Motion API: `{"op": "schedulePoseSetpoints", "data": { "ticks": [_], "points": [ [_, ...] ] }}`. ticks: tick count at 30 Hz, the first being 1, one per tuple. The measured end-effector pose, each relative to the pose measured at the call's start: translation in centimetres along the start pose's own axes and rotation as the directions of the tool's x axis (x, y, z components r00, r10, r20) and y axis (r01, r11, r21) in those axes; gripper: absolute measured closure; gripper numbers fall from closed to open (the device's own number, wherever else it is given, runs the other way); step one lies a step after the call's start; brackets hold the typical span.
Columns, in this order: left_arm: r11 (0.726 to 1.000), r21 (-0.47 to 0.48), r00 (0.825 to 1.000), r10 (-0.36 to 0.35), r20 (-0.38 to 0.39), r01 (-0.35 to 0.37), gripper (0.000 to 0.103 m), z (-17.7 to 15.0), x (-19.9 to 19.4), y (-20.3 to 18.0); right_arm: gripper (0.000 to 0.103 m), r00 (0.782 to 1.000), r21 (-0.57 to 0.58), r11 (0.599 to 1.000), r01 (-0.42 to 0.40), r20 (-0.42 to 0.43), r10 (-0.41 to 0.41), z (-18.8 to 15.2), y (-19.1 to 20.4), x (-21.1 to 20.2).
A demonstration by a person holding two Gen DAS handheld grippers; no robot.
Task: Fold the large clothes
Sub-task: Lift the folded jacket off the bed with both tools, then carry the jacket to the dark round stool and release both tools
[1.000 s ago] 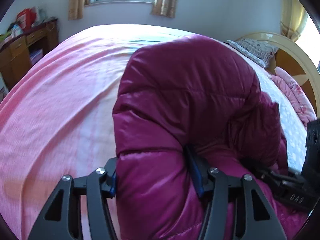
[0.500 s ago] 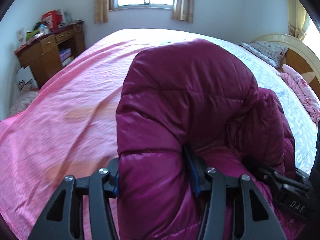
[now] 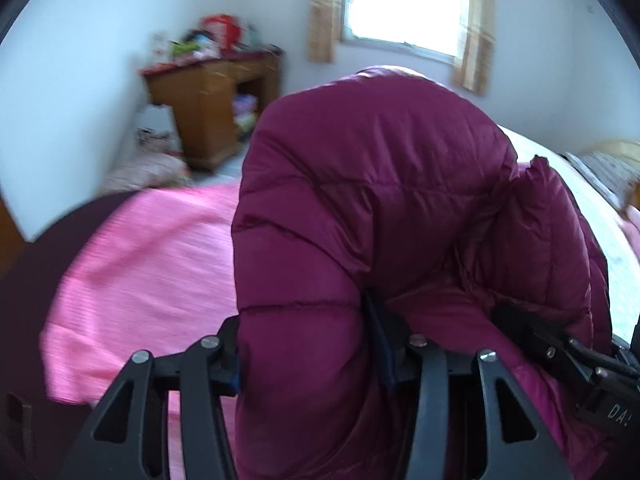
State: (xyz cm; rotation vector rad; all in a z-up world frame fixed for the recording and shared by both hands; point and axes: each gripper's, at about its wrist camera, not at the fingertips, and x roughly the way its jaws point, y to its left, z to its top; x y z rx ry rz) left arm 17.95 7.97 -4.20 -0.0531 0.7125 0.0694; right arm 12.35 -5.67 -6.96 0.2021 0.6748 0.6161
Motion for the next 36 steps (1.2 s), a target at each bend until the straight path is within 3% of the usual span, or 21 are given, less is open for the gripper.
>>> {"op": "schedulePoseSetpoints", "data": {
  "ticks": [4,8,11,16,17,23,27,30,36],
  "points": [
    [0.989,-0.075,0.99,0.133,0.045,-0.13,0.052,1.7,-0.9,4.9,0.064,0.991,-0.07,0.989,-0.133,-0.015,0.133,2.1,5.1,4.4],
    [0.949,-0.134,0.954,0.294,0.052,-0.285,0.052,2.3,-0.3,9.2,0.064,0.969,-0.125,0.962,-0.244,-0.062,0.238,3.2,9.5,9.9],
    [0.915,-0.173,0.929,0.369,-0.01,-0.366,0.052,2.2,2.9,11.6,0.064,0.954,-0.132,0.948,-0.289,-0.115,0.275,3.0,11.0,14.5],
    [0.896,-0.214,0.92,0.364,-0.145,-0.388,0.052,1.0,8.6,14.5,0.065,0.945,-0.091,0.958,-0.271,-0.216,0.246,1.9,10.9,21.8],
    [0.896,-0.226,0.922,0.353,-0.159,-0.382,0.052,0.8,9.7,14.7,0.065,0.938,-0.05,0.956,-0.288,-0.215,0.271,1.7,10.6,22.5],
    [0.89,-0.199,0.909,0.384,-0.162,-0.411,0.047,1.4,13.3,14.2,0.062,0.921,0.01,0.948,-0.317,-0.235,0.31,1.8,9.4,25.5],
    [0.884,-0.189,0.902,0.403,-0.156,-0.428,0.041,1.3,13.9,13.9,0.062,0.912,0.049,0.934,-0.354,-0.202,0.356,1.1,7.2,25.0],
    [0.882,-0.191,0.901,0.405,-0.157,-0.43,0.038,2.2,14.8,13.7,0.062,0.923,0.028,0.946,-0.324,-0.207,0.323,0.5,7.0,24.0],
    [0.882,-0.173,0.897,0.419,-0.139,-0.439,0.038,1.0,14.1,13.8,0.054,0.954,0.019,0.972,-0.233,-0.192,0.232,-0.3,7.4,20.7]
  ]
}}
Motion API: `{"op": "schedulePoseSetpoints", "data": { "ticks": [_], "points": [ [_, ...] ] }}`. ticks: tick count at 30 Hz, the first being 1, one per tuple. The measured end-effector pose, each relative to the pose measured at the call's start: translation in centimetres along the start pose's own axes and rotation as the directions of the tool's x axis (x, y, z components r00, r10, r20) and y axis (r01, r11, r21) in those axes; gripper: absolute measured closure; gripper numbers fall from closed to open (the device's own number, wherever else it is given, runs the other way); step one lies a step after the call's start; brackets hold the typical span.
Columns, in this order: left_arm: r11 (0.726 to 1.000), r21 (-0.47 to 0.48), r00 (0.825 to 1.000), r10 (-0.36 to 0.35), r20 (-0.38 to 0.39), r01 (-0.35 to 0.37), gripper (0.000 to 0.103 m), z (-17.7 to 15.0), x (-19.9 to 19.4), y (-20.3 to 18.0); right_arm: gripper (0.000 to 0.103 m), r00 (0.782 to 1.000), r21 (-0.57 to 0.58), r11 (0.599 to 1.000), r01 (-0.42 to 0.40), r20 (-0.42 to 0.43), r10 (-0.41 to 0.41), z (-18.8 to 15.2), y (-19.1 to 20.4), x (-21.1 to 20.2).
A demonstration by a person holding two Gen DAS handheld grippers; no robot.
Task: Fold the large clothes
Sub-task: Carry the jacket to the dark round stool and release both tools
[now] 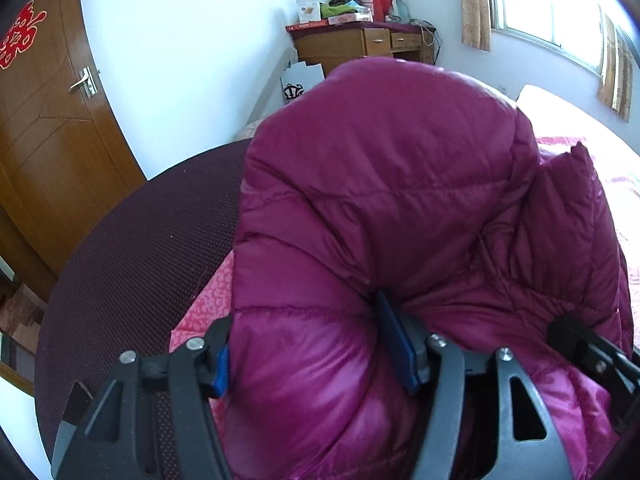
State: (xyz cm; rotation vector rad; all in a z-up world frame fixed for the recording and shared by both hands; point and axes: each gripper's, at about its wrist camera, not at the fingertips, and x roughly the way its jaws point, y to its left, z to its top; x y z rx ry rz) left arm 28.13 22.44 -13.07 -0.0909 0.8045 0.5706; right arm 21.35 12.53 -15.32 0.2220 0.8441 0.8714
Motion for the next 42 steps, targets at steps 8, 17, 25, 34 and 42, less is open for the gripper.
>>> {"op": "schedulePoseSetpoints", "data": {
  "ticks": [8,17,25,34,42],
  "points": [
    [1.0,-0.005,1.0,-0.002,0.003,0.002,0.038,-1.9,-2.4,2.5,0.054,0.948,-0.216,0.941,0.261,0.241,-0.208,2.2,6.0,-5.9],
    [1.0,0.009,1.0,0.009,0.01,-0.009,0.039,-2.9,-3.7,2.3,0.065,0.967,-0.207,0.946,0.251,0.001,-0.256,6.1,7.0,2.5],
    [0.996,-0.015,0.996,-0.085,0.0,0.085,0.034,-2.4,-4.0,3.6,0.065,0.932,-0.167,0.917,0.361,0.026,-0.362,3.2,2.9,3.5],
    [0.991,-0.06,0.988,-0.112,0.109,0.119,0.032,3.4,-6.4,9.0,0.064,0.934,-0.119,0.927,0.357,0.071,-0.35,1.9,1.3,2.8],
    [0.989,0.121,0.996,-0.091,0.02,0.088,0.032,6.4,0.1,1.6,0.064,0.943,-0.08,0.941,0.328,0.089,-0.321,1.2,0.2,2.3]
  ]
}}
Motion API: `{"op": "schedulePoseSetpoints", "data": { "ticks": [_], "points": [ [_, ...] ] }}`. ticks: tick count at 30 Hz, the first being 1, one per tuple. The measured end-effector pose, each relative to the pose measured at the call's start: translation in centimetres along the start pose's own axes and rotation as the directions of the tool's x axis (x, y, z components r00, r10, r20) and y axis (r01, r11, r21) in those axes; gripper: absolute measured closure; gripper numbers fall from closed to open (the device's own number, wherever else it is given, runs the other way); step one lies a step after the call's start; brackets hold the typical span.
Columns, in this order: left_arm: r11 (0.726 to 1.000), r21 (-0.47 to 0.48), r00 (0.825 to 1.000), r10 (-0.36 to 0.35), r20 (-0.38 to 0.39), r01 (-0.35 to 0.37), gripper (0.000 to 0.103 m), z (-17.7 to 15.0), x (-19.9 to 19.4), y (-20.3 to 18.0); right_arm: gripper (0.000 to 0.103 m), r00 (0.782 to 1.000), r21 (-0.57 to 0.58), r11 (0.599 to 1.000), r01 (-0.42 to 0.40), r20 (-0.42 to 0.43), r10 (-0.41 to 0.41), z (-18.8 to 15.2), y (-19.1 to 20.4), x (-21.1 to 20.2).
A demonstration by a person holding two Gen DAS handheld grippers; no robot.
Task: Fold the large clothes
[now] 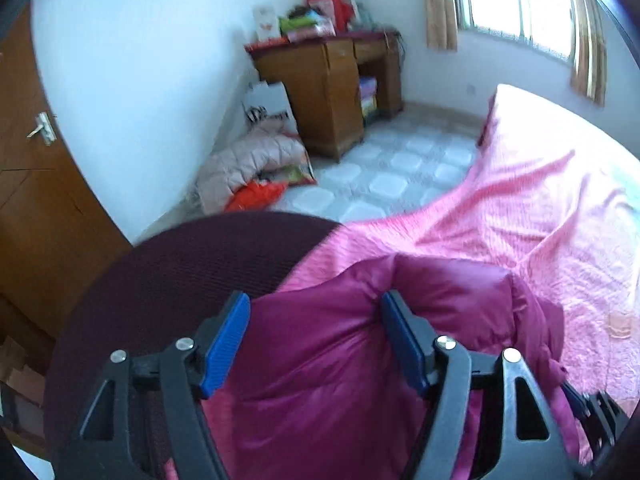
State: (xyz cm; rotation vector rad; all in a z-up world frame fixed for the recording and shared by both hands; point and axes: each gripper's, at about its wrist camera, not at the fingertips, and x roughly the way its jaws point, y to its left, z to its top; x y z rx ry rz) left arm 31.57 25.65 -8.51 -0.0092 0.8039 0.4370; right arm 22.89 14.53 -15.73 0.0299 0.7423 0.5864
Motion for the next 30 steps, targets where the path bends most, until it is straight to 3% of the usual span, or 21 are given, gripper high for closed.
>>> {"op": "schedulePoseSetpoints", "data": {
  "ticks": [5,9,14,16,18,22,26,30],
  "points": [
    [0.997,0.069,0.999,0.037,-0.026,-0.035,0.031,0.4,2.5,-2.5,0.063,1.0,0.049,0.999,-0.02,0.005,0.02,-0.2,-1.2,0.1],
    [0.999,0.034,1.0,0.014,-0.019,-0.013,0.029,0.1,2.4,-2.3,0.062,1.0,0.048,0.999,-0.013,-0.004,0.013,-0.2,-1.1,-0.1],
    [0.978,0.147,0.989,0.142,0.03,-0.145,0.028,-0.3,1.0,-4.4,0.06,0.999,0.107,0.994,-0.038,-0.024,0.041,-0.4,-1.8,-1.6],
    [0.968,0.189,0.986,0.16,0.049,-0.166,0.028,-0.2,-0.1,-4.7,0.06,0.998,0.173,0.983,-0.069,0.001,0.07,-1.1,-2.8,-3.6],
    [0.961,0.222,0.985,0.146,0.093,-0.163,0.028,-0.3,-2.3,-4.8,0.06,0.996,0.192,0.978,-0.082,0.039,0.076,-1.9,-3.3,-5.6],
    [0.965,0.232,0.985,0.092,0.144,-0.124,0.005,-1.0,-6.8,-4.4,0.059,0.995,0.187,0.979,-0.076,0.083,0.061,-3.7,-3.5,-9.4],
    [0.971,0.215,0.983,0.066,0.171,-0.103,0.003,-2.7,-10.5,-4.5,0.05,0.994,0.269,0.961,-0.069,0.095,0.044,-5.0,-3.9,-12.0],
    [0.979,0.196,0.989,0.035,0.147,-0.064,0.003,-5.1,-12.5,-4.8,0.049,0.995,0.27,0.961,-0.061,0.089,0.039,-5.9,-3.5,-13.4]
  ]
}}
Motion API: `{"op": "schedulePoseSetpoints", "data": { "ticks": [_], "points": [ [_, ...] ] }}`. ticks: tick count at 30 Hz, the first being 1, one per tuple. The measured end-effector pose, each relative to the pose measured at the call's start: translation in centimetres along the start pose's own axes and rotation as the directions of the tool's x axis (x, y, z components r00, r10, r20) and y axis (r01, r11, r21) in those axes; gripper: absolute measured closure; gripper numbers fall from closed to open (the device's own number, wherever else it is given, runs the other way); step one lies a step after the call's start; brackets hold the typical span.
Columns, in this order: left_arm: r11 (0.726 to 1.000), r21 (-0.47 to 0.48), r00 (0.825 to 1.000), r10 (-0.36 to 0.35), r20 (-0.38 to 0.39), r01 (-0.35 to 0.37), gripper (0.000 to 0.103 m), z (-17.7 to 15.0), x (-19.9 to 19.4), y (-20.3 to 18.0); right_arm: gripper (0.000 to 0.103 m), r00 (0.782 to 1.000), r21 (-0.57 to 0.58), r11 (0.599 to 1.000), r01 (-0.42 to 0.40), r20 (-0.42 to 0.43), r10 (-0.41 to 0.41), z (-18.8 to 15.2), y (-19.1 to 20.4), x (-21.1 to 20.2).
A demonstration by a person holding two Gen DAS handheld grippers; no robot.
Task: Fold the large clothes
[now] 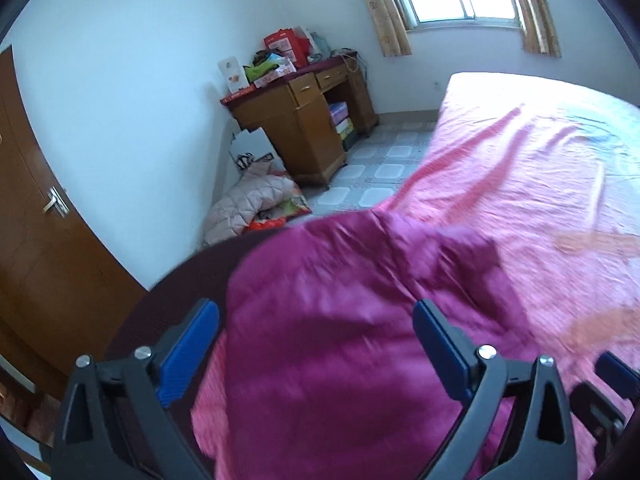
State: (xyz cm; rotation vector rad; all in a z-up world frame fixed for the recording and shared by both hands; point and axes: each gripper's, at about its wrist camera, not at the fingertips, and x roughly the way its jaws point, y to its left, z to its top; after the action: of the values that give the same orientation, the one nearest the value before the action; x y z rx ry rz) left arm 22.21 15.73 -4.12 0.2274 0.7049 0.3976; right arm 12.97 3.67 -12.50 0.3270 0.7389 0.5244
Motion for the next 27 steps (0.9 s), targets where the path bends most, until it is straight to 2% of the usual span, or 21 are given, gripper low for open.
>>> {"op": "schedulePoseSetpoints", "data": {
  "ticks": [1,4,7,12,17,21,24,27],
  "points": [
    [1.0,0.0,1.0,-0.001,-0.002,0.001,0.003,-0.6,-0.6,-0.2,0.049,1.0,-0.009,1.0,-0.003,0.006,0.003,-0.3,0.3,-0.4],
    [0.998,0.011,0.998,0.055,0.001,-0.055,0.003,-2.3,-2.0,-0.5,0.049,0.999,-0.047,0.999,-0.017,0.029,0.018,-0.9,1.2,-1.8],
    [0.996,-0.023,0.995,0.09,-0.033,-0.091,0.0,-4.3,-2.7,0.2,0.046,0.999,-0.083,0.996,-0.04,-0.017,0.038,-1.6,2.0,-1.3],
    [0.993,-0.088,0.996,0.074,-0.056,-0.078,0.0,-7.5,-3.4,1.1,0.046,0.994,-0.047,0.997,-0.053,-0.103,0.048,-3.4,1.4,0.9],
    [0.993,-0.108,0.999,0.04,-0.03,-0.043,0.0,-8.4,-4.3,0.9,0.043,0.992,-0.071,0.997,-0.006,-0.122,-0.003,-4.7,1.5,0.8],
    [0.989,-0.148,1.0,-0.02,0.005,0.021,0.0,-8.9,-5.7,1.5,0.043,0.996,-0.109,0.993,0.048,-0.07,-0.055,-4.8,2.4,-1.8],
    [0.988,-0.153,0.999,0.007,0.043,0.0,0.0,-9.8,-7.4,2.2,0.043,0.996,-0.152,0.984,0.087,-0.008,-0.09,-4.9,3.8,-4.3],
    [0.986,-0.163,0.995,0.029,0.097,-0.012,0.0,-10.3,-9.0,2.6,0.04,0.995,-0.187,0.978,0.095,0.056,-0.085,-4.7,5.2,-6.6]
  ]
}}
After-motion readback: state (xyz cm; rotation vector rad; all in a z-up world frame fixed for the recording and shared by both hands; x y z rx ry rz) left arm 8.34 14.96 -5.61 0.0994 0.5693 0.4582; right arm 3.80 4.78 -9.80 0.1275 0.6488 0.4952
